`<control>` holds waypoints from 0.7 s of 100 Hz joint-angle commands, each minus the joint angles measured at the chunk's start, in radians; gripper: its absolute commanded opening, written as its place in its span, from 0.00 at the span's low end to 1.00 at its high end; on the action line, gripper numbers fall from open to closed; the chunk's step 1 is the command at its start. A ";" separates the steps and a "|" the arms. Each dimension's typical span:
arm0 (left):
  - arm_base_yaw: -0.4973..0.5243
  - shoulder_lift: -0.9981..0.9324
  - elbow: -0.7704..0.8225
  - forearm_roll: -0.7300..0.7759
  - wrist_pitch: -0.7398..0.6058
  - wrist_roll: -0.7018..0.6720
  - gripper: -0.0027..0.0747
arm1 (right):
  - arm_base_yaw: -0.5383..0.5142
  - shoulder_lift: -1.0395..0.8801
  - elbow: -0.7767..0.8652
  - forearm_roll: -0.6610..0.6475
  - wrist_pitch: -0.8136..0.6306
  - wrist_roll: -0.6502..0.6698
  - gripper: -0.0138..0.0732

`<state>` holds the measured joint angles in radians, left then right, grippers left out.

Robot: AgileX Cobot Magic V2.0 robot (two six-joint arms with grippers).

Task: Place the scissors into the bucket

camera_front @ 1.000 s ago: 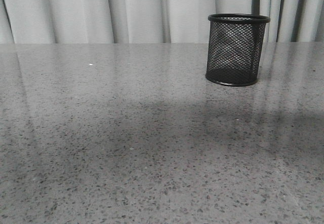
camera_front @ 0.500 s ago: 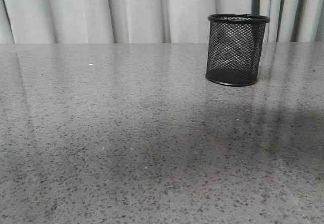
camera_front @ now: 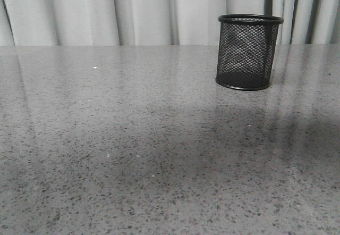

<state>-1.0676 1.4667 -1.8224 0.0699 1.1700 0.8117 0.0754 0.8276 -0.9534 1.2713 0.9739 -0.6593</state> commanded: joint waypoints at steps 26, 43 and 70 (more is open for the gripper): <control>0.184 -0.078 -0.049 0.265 -0.076 -0.408 0.65 | -0.005 0.018 -0.039 -0.077 -0.185 -0.014 0.11; 0.407 -0.127 -0.053 0.251 -0.073 -0.452 0.65 | -0.006 0.112 -0.152 -0.327 -0.201 0.109 0.11; 0.661 -0.218 -0.053 0.191 -0.044 -0.452 0.65 | -0.006 0.319 -0.414 -0.749 -0.087 0.319 0.11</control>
<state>-0.4614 1.3011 -1.8454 0.2823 1.1728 0.3758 0.0754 1.1102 -1.2580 0.6096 0.8927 -0.3963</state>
